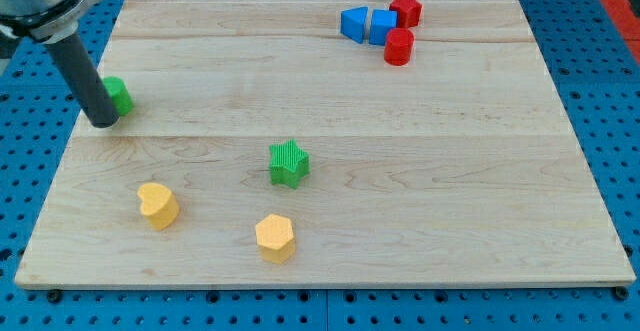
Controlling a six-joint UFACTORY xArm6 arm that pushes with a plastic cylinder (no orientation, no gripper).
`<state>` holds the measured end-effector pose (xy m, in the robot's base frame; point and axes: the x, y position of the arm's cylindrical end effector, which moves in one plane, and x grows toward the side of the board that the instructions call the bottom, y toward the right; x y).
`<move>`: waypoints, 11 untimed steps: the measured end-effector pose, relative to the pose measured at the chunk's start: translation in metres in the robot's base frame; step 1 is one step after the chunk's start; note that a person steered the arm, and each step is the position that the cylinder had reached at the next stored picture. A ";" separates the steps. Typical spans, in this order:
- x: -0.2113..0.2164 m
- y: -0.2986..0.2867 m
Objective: Place the green star vertically to yellow heart
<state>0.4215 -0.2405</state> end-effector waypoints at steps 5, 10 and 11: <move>0.054 0.207; 0.075 0.125; 0.040 0.091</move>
